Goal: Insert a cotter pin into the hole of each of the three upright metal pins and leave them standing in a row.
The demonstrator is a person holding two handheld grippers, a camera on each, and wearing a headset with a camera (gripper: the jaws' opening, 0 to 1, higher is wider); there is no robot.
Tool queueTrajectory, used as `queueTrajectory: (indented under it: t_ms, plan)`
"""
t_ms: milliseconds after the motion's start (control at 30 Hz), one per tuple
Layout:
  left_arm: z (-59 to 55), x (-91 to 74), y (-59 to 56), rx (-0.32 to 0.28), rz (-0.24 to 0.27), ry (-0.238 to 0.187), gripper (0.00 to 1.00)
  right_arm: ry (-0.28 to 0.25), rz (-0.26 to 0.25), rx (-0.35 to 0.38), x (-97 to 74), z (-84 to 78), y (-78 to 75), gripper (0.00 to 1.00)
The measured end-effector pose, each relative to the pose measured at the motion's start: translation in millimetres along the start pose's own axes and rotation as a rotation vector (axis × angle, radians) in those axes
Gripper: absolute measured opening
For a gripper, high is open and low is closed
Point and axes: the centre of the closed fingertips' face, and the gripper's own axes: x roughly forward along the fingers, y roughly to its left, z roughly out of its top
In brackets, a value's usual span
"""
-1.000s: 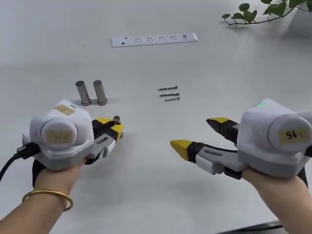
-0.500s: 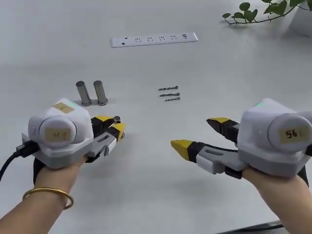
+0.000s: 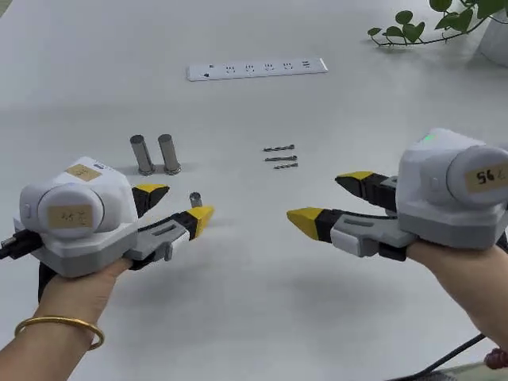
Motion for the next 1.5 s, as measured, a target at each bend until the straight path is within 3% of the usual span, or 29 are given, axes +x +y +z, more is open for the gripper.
queueTrajectory:
  t_ms: [233,367,400,500,600,667,867,1133,1400,1500]
  plan:
    - [-11.0,-12.8,2.0,-0.004,0.018,0.041,0.58,0.108,0.04,-0.131,18.1,8.6,-21.7,0.32]
    - [-9.8,-20.0,1.2,-0.003,0.022,0.038,0.66,0.194,0.082,-0.201,30.1,5.2,-27.1,0.3]
    - [-9.3,-20.6,-0.1,0.0,0.014,0.039,0.67,0.201,0.066,-0.215,32.3,6.5,-31.4,0.29]
    - [-8.4,-22.1,-2.7,0.011,0.003,0.042,0.68,0.233,0.085,-0.274,44.1,10.3,-43.2,0.23]
    - [-7.7,-23.5,-3.1,0.017,0.005,0.045,0.73,0.264,0.093,-0.323,53.1,11.8,-50.8,0.23]
    - [-7.4,-24.6,-2.4,0.024,0.009,0.049,0.73,0.289,0.101,-0.339,62.7,12.2,-60.2,0.23]
    - [-8.4,-26.7,-1.5,0.039,0.005,0.054,0.81,0.324,0.154,-0.334,82.5,9.8,-59.3,0.19]
    - [-6.5,-32.4,2.5,0.017,0.01,0.037,0.91,0.418,0.209,-0.36,110.8,-10.4,-63.5,0.16]
    - [-10.4,-37.5,4.2,-0.016,0.012,0.038,0.98,0.504,0.241,-0.375,122.1,-16.6,-71.7,0.13]
    - [-12.4,-39.0,4.1,-0.011,0.013,0.047,0.99,0.534,0.253,-0.389,121.0,-19.0,-68.2,0.12]
